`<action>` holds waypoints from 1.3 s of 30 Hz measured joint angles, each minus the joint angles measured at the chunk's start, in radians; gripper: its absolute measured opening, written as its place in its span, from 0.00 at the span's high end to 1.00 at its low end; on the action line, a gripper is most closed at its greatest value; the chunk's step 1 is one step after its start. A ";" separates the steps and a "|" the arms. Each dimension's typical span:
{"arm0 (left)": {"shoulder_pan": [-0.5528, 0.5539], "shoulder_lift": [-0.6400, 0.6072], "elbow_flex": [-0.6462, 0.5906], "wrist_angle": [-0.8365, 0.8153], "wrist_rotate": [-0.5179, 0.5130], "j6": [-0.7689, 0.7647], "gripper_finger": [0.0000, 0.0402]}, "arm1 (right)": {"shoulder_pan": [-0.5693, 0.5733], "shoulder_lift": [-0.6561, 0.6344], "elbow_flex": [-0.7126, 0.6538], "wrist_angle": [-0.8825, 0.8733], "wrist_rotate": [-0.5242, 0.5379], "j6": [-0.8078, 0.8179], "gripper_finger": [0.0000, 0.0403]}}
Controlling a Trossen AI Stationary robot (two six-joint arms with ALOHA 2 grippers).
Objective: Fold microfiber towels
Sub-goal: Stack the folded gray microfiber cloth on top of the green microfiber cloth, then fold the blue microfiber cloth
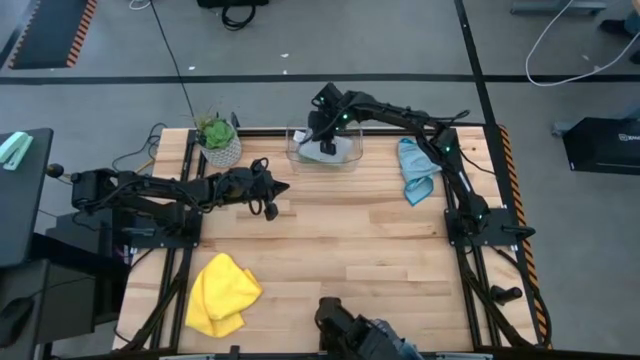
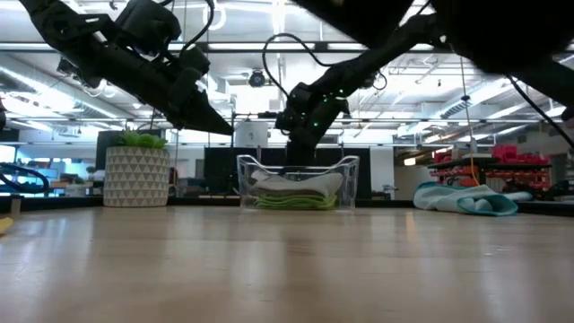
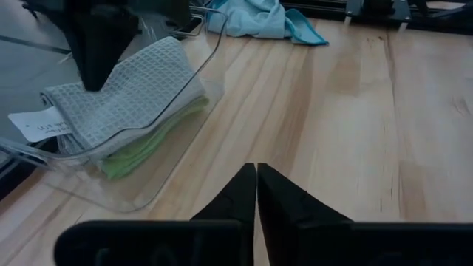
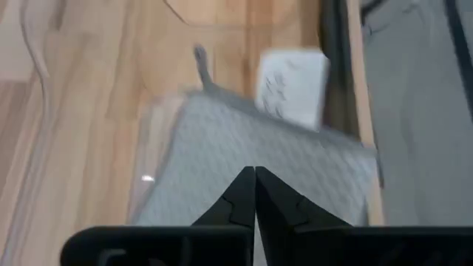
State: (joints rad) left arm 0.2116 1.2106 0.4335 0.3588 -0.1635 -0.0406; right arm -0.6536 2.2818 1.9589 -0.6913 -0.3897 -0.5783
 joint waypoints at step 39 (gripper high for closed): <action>0.021 0.000 0.000 0.054 -0.046 0.008 0.96 | 0.030 -0.746 -0.848 0.451 0.086 0.227 0.98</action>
State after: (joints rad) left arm 0.2325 1.2106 0.4339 0.4128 -0.2092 -0.0326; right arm -0.6241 1.5355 1.1105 -0.2407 -0.3032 -0.3508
